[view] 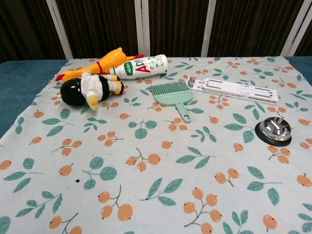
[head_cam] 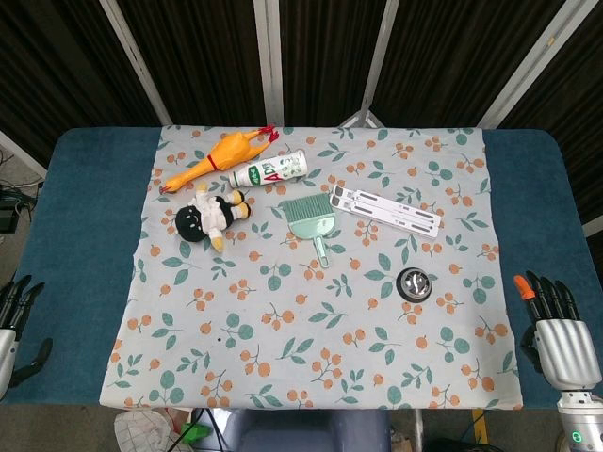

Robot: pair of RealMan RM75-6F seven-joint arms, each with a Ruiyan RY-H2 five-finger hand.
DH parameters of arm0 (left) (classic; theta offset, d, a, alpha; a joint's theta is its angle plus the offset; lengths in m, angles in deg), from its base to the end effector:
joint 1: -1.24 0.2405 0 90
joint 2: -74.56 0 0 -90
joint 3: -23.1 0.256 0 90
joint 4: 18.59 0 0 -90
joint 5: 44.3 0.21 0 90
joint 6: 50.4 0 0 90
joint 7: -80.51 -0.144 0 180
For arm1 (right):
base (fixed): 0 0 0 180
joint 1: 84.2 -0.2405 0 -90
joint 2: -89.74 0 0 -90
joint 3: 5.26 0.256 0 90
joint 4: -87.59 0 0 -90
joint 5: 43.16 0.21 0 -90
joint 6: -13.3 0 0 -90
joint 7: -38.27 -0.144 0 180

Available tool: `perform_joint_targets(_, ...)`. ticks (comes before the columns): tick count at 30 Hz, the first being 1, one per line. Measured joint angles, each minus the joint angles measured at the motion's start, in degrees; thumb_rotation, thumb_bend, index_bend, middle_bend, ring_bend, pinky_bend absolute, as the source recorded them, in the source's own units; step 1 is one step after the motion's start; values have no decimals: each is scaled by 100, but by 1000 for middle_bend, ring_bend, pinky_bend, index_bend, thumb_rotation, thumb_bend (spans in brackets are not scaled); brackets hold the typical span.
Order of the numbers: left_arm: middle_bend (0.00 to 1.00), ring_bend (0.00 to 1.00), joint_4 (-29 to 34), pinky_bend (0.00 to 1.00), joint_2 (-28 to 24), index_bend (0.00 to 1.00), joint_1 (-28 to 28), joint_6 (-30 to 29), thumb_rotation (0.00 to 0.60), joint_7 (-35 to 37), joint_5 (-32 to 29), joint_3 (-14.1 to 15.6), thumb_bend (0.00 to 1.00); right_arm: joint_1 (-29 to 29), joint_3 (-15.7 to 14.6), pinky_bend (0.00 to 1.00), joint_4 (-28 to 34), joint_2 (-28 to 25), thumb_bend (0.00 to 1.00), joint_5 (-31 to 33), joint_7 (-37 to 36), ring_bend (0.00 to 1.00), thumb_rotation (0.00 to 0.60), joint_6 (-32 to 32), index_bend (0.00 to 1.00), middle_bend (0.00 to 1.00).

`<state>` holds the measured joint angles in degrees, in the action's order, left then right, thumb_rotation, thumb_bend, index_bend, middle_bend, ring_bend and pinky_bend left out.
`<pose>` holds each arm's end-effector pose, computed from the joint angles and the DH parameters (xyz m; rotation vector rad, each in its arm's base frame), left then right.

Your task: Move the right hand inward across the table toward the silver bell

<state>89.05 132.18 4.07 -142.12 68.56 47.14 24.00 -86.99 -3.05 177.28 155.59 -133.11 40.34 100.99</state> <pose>-0.2729 0.1275 0.1759 -1.3721 -0.8710 -0.8431 -0.3129 -0.1675 0.1541 1.4194 -0.8324 0.8972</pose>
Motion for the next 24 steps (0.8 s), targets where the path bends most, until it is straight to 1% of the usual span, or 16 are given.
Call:
perform_joint_targets(12, 0, 0, 15, 0, 8, 95, 25, -64, 600, -19, 91, 22, 525, 4, -25, 0, 10, -6, 1000, -32, 3, 0, 600, -1, 0, 0)
perform_joint_targets(19, 0, 0, 41, 0, -1, 95, 22, -3, 600, -47, -27, 14, 525, -23, -32, 0, 1, 9, 1000, -37, 4, 0, 600, -53, 0, 0)
perform_joint_targets(24, 0, 0, 59, 0, 40, 95, 27, -44, 600, -112, 77, 26, 525, -20, -66, 0, 3, 17, 1000, -65, 4, 0, 600, -67, 0, 0)
